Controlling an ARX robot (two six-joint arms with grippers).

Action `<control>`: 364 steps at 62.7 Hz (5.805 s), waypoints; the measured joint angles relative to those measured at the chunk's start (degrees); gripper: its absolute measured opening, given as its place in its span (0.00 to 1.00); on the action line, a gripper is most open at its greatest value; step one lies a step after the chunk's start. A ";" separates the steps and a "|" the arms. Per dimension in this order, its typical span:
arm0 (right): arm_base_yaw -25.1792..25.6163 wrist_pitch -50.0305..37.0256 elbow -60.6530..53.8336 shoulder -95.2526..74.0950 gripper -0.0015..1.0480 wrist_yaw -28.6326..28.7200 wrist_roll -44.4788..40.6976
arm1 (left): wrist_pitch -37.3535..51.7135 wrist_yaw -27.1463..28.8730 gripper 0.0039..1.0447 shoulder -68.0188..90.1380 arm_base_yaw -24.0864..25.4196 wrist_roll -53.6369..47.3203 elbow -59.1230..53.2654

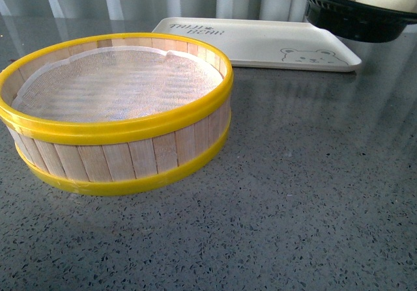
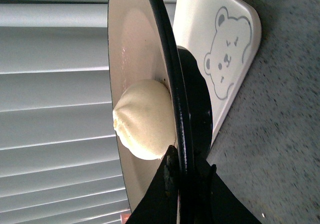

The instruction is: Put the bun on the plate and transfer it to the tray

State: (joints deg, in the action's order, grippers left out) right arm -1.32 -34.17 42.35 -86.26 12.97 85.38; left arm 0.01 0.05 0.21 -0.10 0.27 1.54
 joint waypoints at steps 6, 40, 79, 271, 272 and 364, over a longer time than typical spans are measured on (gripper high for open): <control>0.22 2.75 9.38 -7.19 0.03 0.00 -2.16 | 0.00 0.00 0.94 0.00 0.00 -0.02 0.00; -1.70 12.81 33.75 -27.58 0.03 -0.92 -5.03 | 0.00 0.00 0.94 0.00 0.00 -0.02 0.00; -3.41 14.01 42.16 -34.71 0.03 -0.63 -4.66 | 0.00 0.00 0.94 0.00 0.00 -0.02 0.00; 1.60 -0.83 -41.86 50.47 0.02 -12.57 -85.05 | 0.00 0.00 0.94 0.00 0.00 -0.02 0.00; 1.51 -0.13 -41.90 51.23 0.01 -12.57 -85.29 | 0.00 0.00 0.94 0.00 0.00 0.00 0.00; 1.49 34.14 -42.03 86.01 0.02 -12.92 -85.24 | 0.00 0.00 0.94 0.00 0.00 -0.02 0.00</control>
State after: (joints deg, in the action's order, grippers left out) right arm 0.16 -0.03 0.32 -0.25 0.05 0.14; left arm 0.01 0.05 0.21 -0.10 0.25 1.54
